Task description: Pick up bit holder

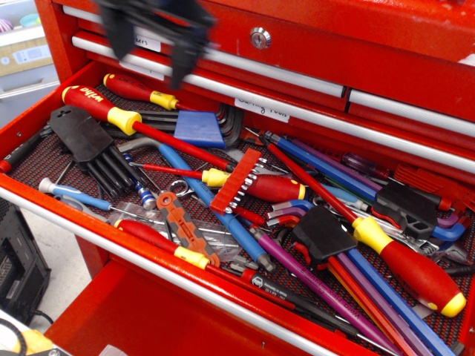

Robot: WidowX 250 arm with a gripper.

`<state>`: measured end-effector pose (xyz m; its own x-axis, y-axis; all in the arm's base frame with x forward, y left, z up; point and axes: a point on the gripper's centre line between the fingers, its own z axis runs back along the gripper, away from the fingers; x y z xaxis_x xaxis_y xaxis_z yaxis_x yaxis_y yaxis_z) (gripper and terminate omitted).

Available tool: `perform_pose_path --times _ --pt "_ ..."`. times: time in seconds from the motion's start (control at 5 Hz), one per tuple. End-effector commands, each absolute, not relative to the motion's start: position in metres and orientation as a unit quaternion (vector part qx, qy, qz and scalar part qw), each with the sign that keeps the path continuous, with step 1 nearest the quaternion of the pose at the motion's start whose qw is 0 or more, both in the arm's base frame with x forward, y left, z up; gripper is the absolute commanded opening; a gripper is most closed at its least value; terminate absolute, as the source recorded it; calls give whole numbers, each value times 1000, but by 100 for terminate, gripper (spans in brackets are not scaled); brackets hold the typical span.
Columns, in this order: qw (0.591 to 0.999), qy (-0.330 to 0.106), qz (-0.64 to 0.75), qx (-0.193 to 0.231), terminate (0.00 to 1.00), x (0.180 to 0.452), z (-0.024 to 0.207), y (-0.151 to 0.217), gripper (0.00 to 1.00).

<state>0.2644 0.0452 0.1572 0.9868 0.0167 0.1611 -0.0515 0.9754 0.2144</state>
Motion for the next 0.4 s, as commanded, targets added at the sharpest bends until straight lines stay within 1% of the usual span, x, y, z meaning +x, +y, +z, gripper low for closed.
perform_pose_path --times 0.0,0.2 --pt "986 -128 40 100 0 282 125 4 100" --pt "986 -141 30 81 0 290 101 -10 100"
